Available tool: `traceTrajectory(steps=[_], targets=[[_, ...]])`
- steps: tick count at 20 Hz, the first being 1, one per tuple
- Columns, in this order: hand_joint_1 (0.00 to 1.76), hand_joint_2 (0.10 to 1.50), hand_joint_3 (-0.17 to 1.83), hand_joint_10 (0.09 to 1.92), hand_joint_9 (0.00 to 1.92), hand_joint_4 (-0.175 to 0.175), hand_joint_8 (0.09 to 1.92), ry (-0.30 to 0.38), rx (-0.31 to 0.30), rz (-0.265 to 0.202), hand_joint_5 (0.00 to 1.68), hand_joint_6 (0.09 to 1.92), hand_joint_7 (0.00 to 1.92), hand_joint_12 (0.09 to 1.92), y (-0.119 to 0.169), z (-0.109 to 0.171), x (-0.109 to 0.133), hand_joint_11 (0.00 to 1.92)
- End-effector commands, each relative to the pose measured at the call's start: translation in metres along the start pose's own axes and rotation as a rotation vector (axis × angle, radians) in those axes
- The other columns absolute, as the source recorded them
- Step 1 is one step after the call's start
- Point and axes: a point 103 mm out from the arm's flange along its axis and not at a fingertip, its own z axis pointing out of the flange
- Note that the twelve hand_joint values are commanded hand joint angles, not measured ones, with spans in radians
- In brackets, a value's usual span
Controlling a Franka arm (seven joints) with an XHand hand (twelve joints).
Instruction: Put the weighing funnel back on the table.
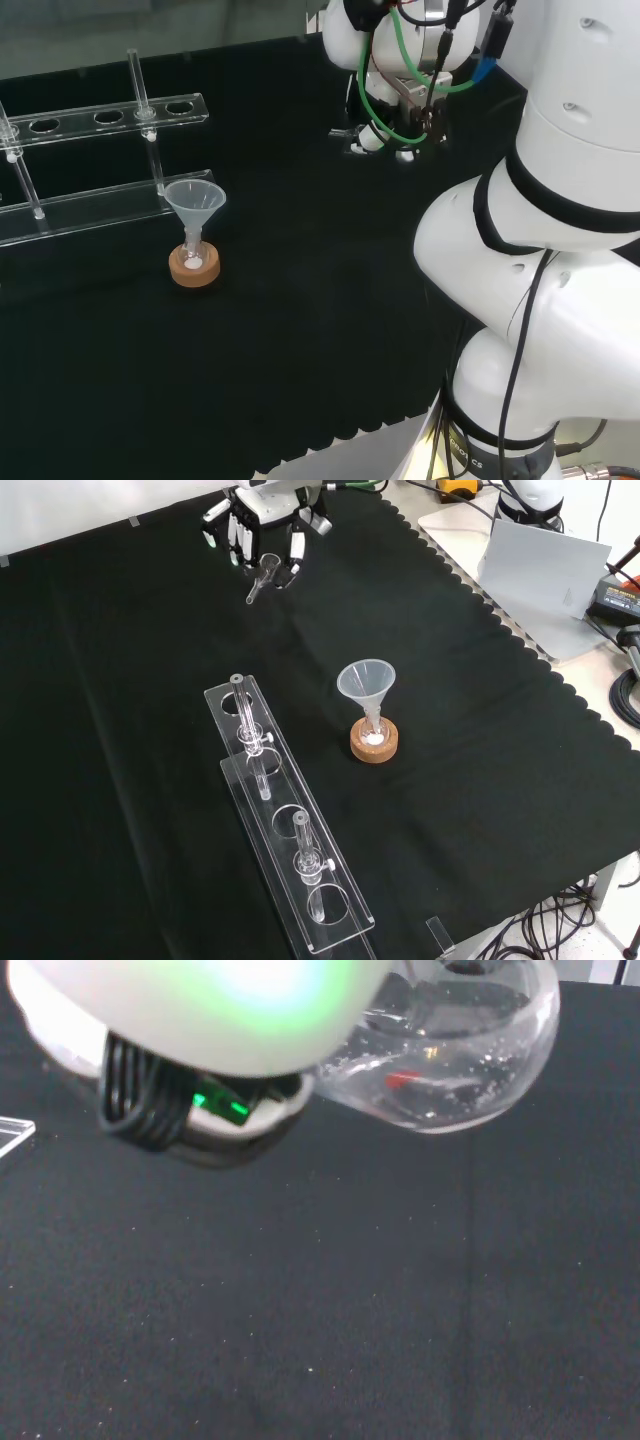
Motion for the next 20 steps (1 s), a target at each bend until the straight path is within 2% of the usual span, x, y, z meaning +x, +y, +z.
traceTrajectory(steps=[1, 9, 20], targets=[[1.16, 0.61, 0.61, 0.12, 1.36, 0.175, 0.09, 0.030, 0.020, 0.048, 1.59, 0.09, 1.81, 1.43, 0.007, 0.038, 0.007, 0.27], [1.16, 0.61, 0.61, 0.12, 1.36, 0.175, 0.09, 0.038, 0.058, 0.090, 1.59, 0.09, 1.81, 1.43, 0.006, 0.062, 0.008, 0.27], [1.16, 0.61, 0.60, 0.12, 1.35, 0.175, 0.09, 0.043, 0.073, 0.124, 1.59, 0.09, 1.81, 1.43, 0.014, 0.070, 0.010, 0.27]])
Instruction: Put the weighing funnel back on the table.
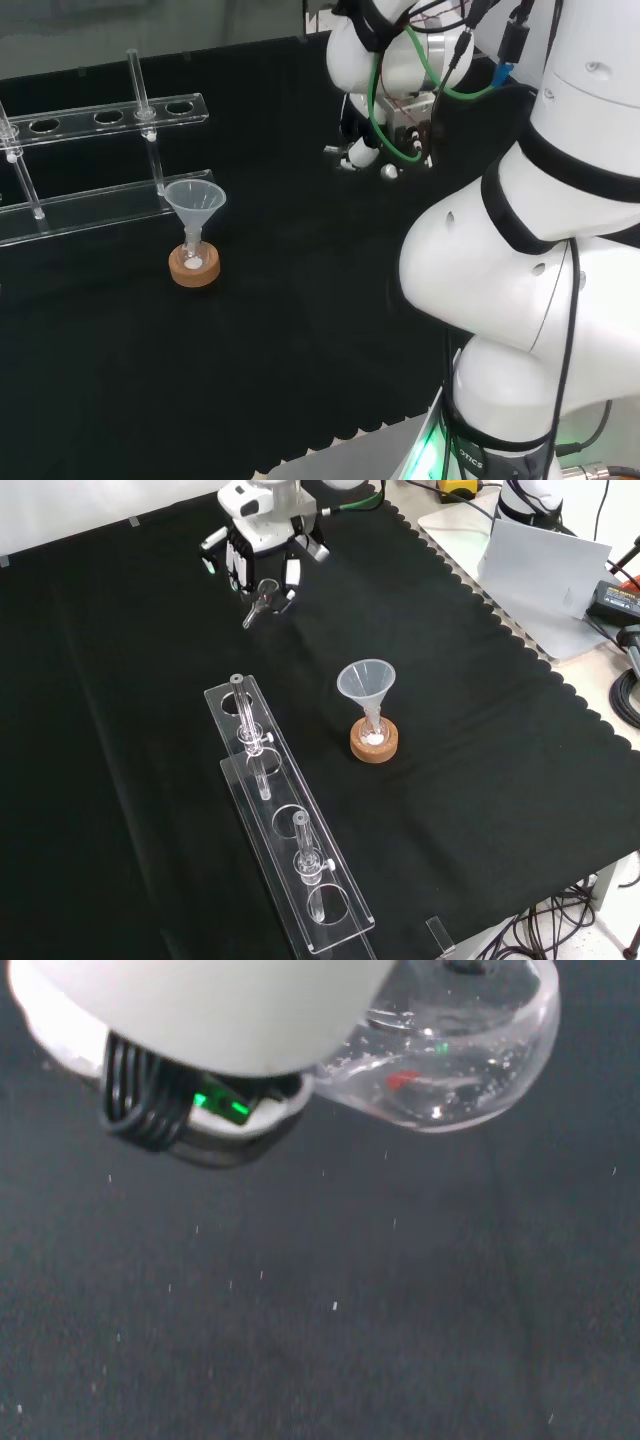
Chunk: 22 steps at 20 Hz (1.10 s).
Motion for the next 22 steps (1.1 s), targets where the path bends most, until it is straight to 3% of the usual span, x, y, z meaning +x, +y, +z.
traceTrajectory(steps=[1, 11, 15, 22], targets=[[1.16, 0.61, 0.60, 0.12, 1.35, 0.175, 0.09, -0.001, 0.024, 0.035, 1.59, 0.09, 1.81, 1.43, 0.007, 0.020, 0.001, 0.27], [1.16, 0.61, 0.60, 0.12, 1.36, 0.175, 0.09, 0.020, 0.041, 0.076, 1.59, 0.09, 1.81, 1.43, 0.016, 0.030, 0.006, 0.27], [1.16, 0.62, 0.60, 0.12, 1.36, 0.175, 0.09, 0.046, 0.067, 0.112, 1.59, 0.09, 1.81, 1.43, 0.017, 0.038, 0.004, 0.27], [1.16, 0.62, 0.60, 0.12, 1.36, 0.175, 0.09, 0.056, 0.090, 0.125, 1.59, 0.09, 1.80, 1.43, 0.018, 0.053, 0.004, 0.27]])
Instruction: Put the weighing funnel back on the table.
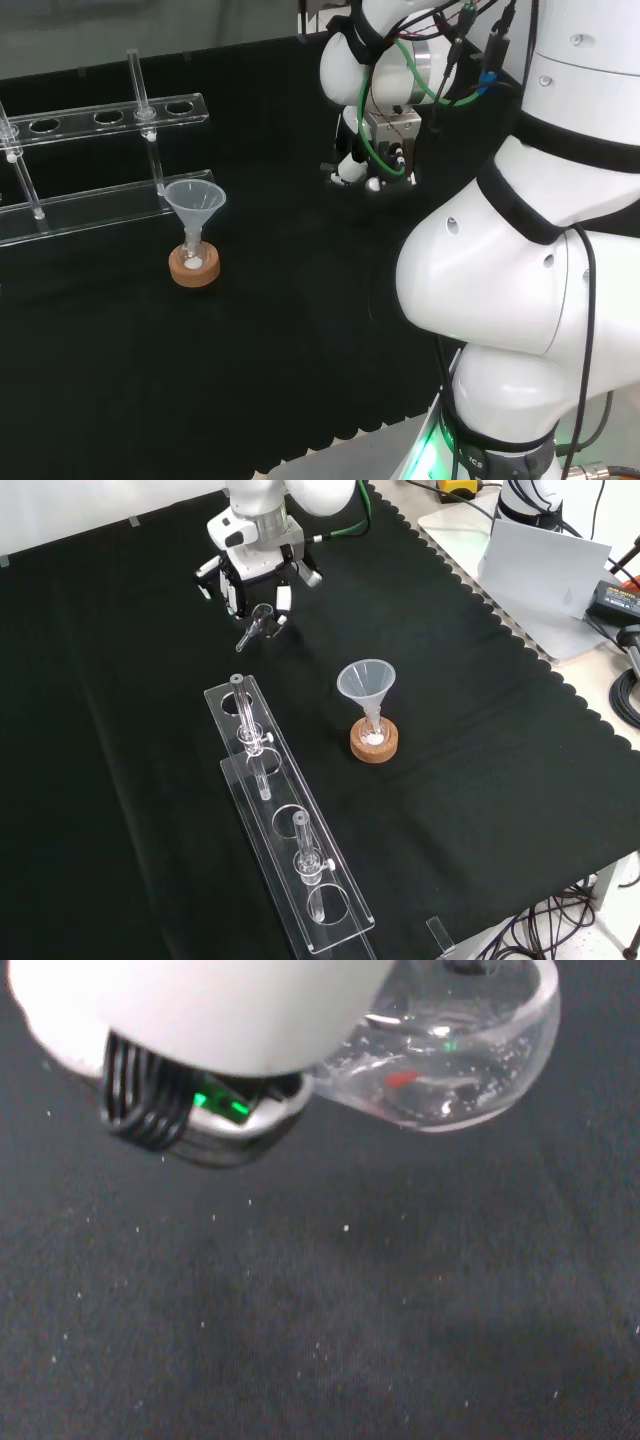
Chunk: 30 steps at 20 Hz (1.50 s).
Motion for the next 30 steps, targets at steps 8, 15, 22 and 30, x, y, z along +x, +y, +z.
traceTrajectory(steps=[8, 15, 22, 30], targets=[[1.16, 0.62, 0.59, 0.12, 1.36, 0.175, 0.09, 0.015, 0.059, 0.035, 1.59, 0.09, 1.80, 1.43, 0.003, 0.033, 0.006, 0.27], [1.15, 0.64, 0.56, 0.11, 1.35, 0.175, 0.09, 0.031, 0.113, 0.066, 1.58, 0.09, 1.78, 1.43, 0.001, 0.049, 0.009, 0.27], [1.04, 0.59, 0.56, 0.09, 1.30, 0.135, 0.09, 0.037, 0.164, 0.060, 1.39, 0.09, 1.66, 1.43, 0.002, 0.040, 0.003, 0.23], [0.93, 0.50, 0.69, 0.09, 1.22, 0.119, 0.09, -0.002, 0.166, 0.033, 1.24, 0.09, 1.45, 1.45, -0.002, 0.010, -0.004, 0.17]])
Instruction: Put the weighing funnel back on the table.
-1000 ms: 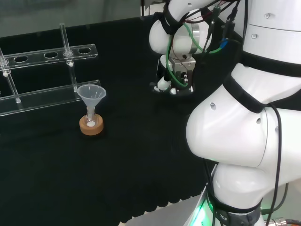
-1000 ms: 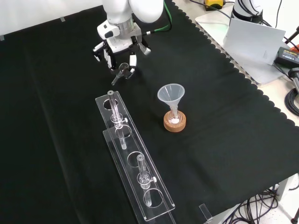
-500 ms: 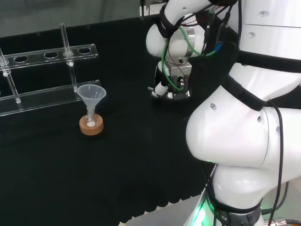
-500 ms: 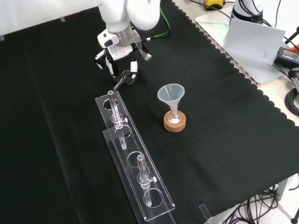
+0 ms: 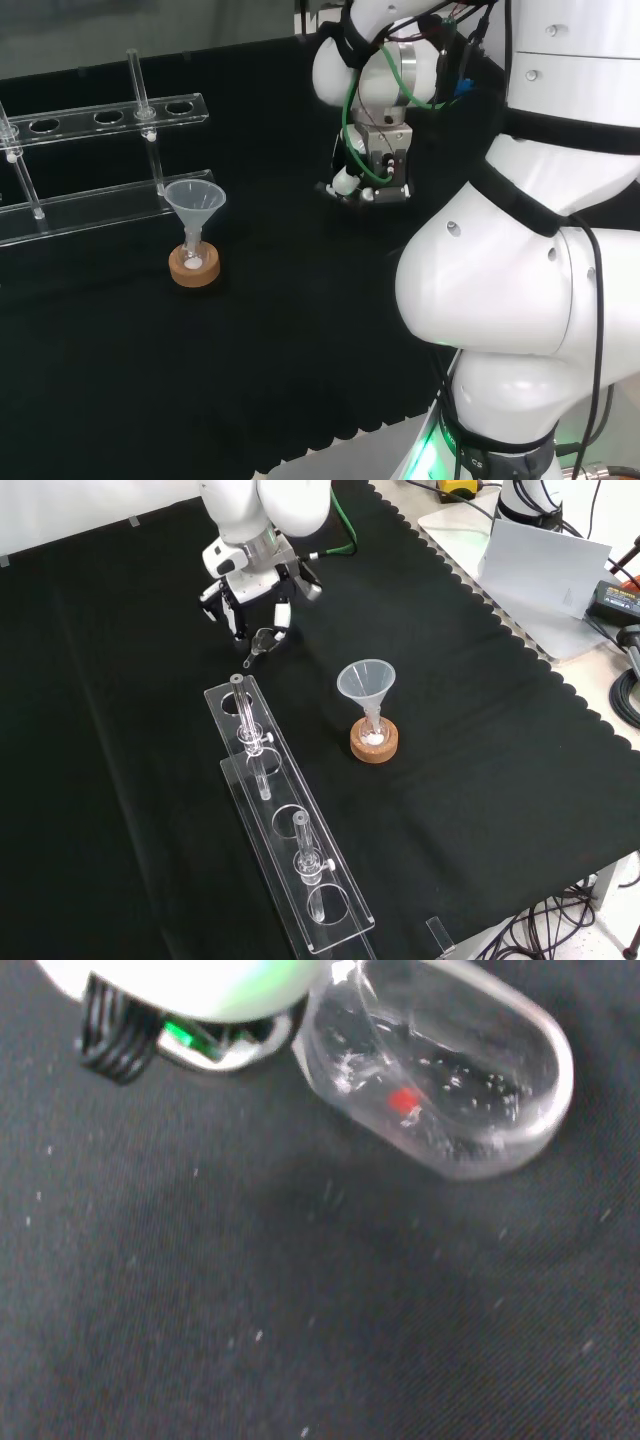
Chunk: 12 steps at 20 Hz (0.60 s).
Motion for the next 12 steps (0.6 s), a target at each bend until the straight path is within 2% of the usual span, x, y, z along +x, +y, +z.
traceTrajectory(steps=[1, 6, 12], targets=[[0.92, 0.50, 0.69, 0.09, 1.22, 0.118, 0.09, -0.024, 0.001, -0.019, 1.22, 0.09, 1.44, 1.46, -0.008, -0.021, -0.005, 0.16], [0.86, 0.49, 0.67, 0.09, 1.18, 0.077, 0.09, -0.028, -0.002, -0.029, 1.02, 0.09, 1.35, 1.47, -0.011, -0.030, 0.000, 0.15], [0.83, 0.51, 0.60, 0.09, 1.16, 0.069, 0.09, -0.059, -0.027, -0.076, 0.95, 0.09, 1.32, 1.49, -0.013, -0.046, 0.009, 0.13]])
